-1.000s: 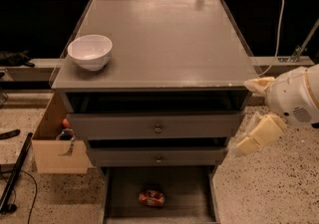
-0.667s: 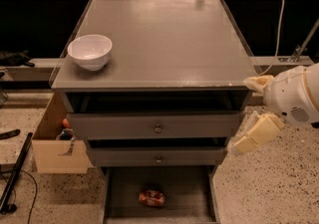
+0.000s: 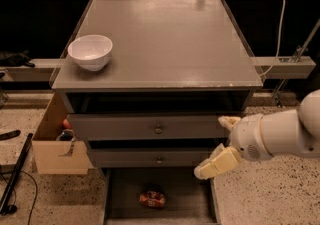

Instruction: Pick coke can from bottom drawer and place on counter

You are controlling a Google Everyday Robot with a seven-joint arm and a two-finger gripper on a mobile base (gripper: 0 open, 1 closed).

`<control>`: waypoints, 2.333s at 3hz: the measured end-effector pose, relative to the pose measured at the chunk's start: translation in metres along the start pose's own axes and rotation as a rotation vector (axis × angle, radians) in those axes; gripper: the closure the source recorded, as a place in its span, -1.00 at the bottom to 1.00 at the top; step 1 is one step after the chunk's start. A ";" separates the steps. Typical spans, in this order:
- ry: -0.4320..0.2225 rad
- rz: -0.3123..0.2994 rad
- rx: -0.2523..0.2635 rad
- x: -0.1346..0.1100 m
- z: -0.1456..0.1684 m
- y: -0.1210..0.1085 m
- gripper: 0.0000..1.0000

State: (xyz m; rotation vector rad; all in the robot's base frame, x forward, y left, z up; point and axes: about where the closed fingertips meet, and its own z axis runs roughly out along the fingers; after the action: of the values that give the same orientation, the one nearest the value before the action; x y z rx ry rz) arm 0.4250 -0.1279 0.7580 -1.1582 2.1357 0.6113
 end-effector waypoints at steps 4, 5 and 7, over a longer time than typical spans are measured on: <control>-0.040 0.082 -0.052 0.074 0.095 0.002 -1.00; -0.064 -0.009 -0.025 0.084 0.124 -0.001 -1.00; -0.090 -0.087 0.052 0.098 0.144 -0.024 -1.00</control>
Offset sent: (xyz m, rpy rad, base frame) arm -0.0024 0.0119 -0.1682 0.0573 0.1405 -0.0414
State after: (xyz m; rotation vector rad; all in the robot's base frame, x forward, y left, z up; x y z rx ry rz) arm 0.4481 -0.1024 0.5857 -1.1666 2.0033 0.5554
